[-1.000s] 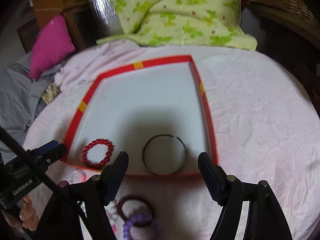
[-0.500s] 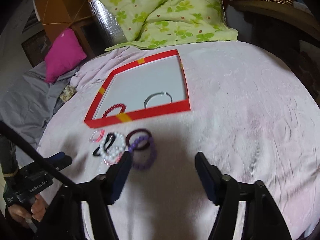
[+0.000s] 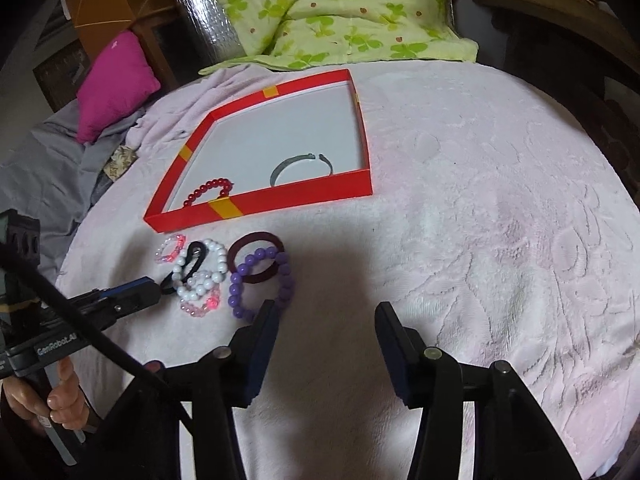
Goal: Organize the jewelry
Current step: 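Move both tools back toward the remaining bracelets, then grasp the white bead bracelet with the left tool while the right tool grasps the purple bead bracelet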
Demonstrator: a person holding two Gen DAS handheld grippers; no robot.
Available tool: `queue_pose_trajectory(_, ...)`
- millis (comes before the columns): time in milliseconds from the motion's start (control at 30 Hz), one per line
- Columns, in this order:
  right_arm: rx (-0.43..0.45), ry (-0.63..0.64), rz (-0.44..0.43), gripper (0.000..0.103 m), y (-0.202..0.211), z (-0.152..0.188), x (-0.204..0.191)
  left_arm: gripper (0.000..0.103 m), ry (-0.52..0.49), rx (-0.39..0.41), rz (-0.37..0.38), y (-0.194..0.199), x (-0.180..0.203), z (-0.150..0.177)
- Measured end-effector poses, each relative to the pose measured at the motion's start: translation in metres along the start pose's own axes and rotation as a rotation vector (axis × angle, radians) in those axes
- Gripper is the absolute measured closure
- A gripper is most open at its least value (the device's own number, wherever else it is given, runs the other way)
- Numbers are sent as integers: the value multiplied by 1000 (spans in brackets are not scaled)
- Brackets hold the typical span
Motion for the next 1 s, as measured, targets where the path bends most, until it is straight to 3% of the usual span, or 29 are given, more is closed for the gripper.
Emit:
queue_pose_trajectory(200,-30,13,-43,50,-11,0,-9,90,38,-50,-28,-22,-12,-2)
queue_pose_trajectory(367,-48,26,-73,51,-21,3,-21,90,17,-20,-81,-14,-16,-4)
queue_pose_trajectory(467,-62,36,-75,62,-28,4,-28,90,-8,-40,-127,-17,-20,1)
queue_pose_trajectory(633,-48,36,-53,64,-38,-1,-35,90,-5,-36,-94,-11,-22,2)
queue_pose_trajectory(733,-62,36,-4,72,-52,-2,-34,90,7,-23,-90,-8,-24,0)
queue_pose_trajectory(800,-65,39,27,85,-59,-1,-33,88,18,-22,-91,-8,-27,-3)
queue_pose_trajectory(867,-44,82,55,92,-59,-2,-36,88,26,-22,-89,-9,-27,-4)
queue_pose_trajectory(1000,-3,74,70,92,-47,-4,-32,88,42,-20,-83,-19,-24,-9)
Point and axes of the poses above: each gripper's, at about its wrist camera, not at the fingertips, and y roughly against the way its jaws point, x to its right, z to its underside, the point moved 7 cm from there along -y, roughly the way its jaws point, and after that the axes turned 4 degrees about -z, right-handed, at the moved point
